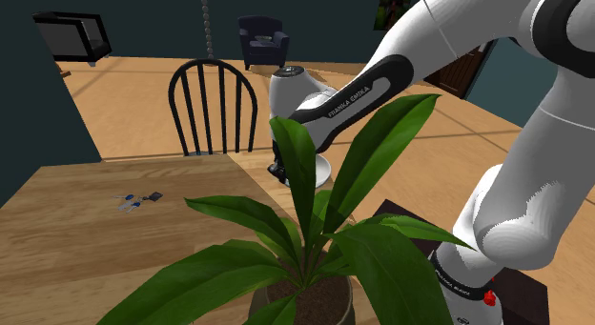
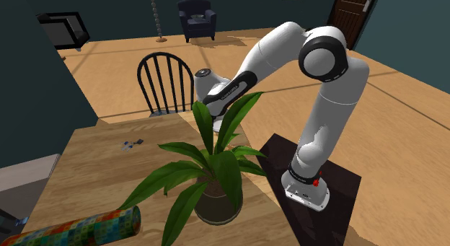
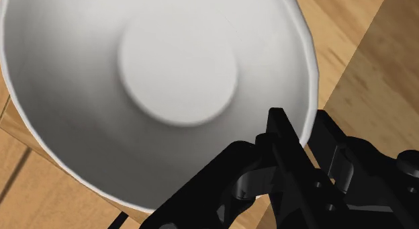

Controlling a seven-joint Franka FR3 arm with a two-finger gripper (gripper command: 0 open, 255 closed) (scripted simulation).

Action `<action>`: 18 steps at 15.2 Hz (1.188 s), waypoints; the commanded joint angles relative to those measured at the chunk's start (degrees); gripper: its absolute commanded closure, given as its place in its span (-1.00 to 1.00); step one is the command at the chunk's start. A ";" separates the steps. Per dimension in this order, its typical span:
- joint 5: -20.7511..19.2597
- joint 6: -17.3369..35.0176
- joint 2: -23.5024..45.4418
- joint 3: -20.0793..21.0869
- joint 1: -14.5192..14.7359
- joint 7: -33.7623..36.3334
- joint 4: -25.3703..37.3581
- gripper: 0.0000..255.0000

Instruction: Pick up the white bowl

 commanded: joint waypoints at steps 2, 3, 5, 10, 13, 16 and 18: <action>-0.02 0.04 0.03 0.00 0.00 0.03 -0.02 1.00; -0.02 0.05 0.04 0.00 0.00 0.03 -0.01 1.00; -0.02 0.05 0.04 0.00 0.00 0.02 -0.02 1.00; 0.80 -2.29 -1.66 0.05 0.00 -0.80 0.69 1.00; 1.51 -4.58 -3.23 0.08 0.05 -1.48 1.48 1.00; 2.12 -6.89 -4.69 0.09 0.10 -2.10 2.38 1.00; 2.49 -8.43 -5.60 0.09 0.14 -2.49 3.05 1.00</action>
